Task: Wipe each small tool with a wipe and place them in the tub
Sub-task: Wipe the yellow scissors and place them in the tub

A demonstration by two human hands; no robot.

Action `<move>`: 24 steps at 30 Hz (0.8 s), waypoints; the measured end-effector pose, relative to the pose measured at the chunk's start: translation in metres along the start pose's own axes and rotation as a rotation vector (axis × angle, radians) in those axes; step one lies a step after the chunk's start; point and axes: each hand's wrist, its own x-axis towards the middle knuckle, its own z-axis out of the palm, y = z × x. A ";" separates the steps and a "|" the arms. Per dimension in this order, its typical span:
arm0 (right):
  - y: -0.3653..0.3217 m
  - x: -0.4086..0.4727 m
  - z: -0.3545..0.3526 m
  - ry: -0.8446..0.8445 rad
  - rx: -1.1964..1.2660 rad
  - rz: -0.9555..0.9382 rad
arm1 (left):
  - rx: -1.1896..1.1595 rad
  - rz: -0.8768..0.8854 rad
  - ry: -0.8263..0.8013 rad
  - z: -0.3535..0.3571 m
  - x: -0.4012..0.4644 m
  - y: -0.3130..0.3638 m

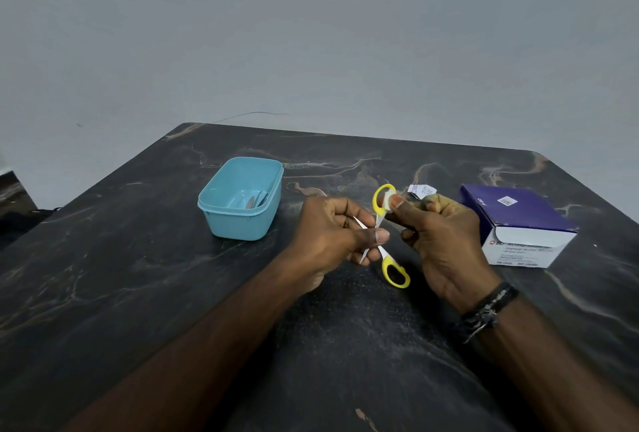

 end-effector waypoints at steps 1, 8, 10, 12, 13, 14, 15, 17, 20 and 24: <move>0.001 0.000 0.000 -0.006 -0.018 0.003 | 0.001 0.001 0.006 -0.001 0.000 0.000; -0.001 0.001 0.000 0.013 -0.003 0.009 | 0.000 -0.034 -0.019 0.000 -0.003 0.005; -0.005 0.001 -0.002 0.027 0.016 0.005 | 0.001 -0.050 -0.041 0.000 -0.003 0.007; -0.008 0.001 -0.004 0.031 0.023 0.010 | 0.008 -0.057 -0.045 0.000 -0.004 0.009; -0.008 0.001 -0.004 0.034 0.018 0.011 | 0.009 -0.059 -0.040 -0.001 -0.004 0.009; -0.008 0.001 -0.004 0.036 0.009 0.013 | 0.008 -0.061 -0.031 -0.001 -0.003 0.010; -0.008 0.002 -0.005 0.037 0.000 0.013 | 0.007 -0.060 -0.018 -0.003 -0.003 0.011; -0.009 0.002 -0.005 0.041 -0.016 0.009 | -0.006 -0.057 0.012 -0.004 -0.003 0.012; -0.011 0.003 -0.005 0.047 -0.025 0.009 | -0.050 -0.048 0.102 -0.005 -0.002 0.014; -0.010 0.003 -0.005 0.066 -0.018 -0.006 | -0.137 -0.014 0.219 -0.005 0.000 0.015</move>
